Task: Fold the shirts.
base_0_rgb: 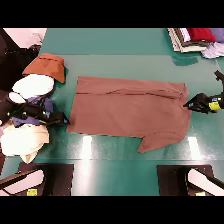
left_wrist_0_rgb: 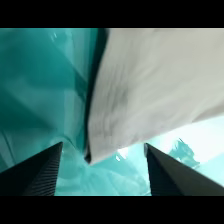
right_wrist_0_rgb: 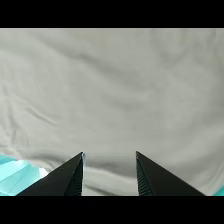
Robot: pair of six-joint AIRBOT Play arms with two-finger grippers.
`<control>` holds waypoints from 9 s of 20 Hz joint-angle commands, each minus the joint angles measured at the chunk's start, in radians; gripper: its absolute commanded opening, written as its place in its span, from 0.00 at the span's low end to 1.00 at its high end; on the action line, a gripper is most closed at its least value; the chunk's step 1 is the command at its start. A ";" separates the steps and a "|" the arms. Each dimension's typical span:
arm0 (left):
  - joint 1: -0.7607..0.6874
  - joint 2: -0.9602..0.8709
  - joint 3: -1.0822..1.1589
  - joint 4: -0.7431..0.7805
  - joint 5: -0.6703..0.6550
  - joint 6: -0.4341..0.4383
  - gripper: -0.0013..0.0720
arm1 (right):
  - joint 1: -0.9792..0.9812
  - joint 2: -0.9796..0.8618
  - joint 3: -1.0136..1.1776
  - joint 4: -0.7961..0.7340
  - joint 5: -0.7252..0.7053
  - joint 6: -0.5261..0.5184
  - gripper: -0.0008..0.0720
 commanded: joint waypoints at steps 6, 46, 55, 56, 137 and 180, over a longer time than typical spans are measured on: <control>-0.103 0.026 -0.097 -0.024 0.095 -0.055 0.80 | -0.010 0.053 -0.028 0.022 0.020 -0.012 0.55; -0.106 0.453 0.021 -0.013 -0.086 -0.158 0.05 | 0.020 0.538 -0.252 -0.248 0.161 0.170 0.02; -0.106 -0.016 0.295 -0.054 0.153 -0.095 0.05 | 0.076 -0.033 0.115 -0.167 -0.068 0.099 0.03; -0.106 -0.074 0.327 -0.075 0.164 -0.084 0.05 | 0.104 -0.085 0.156 -0.168 -0.089 0.099 0.03; -0.413 -0.259 0.925 0.198 -0.080 -0.128 0.05 | 0.760 -0.460 0.892 0.261 -0.004 0.051 0.02; -0.236 -0.057 0.517 0.237 -0.161 0.069 0.05 | 0.487 -0.167 0.076 0.151 -0.246 -0.041 0.76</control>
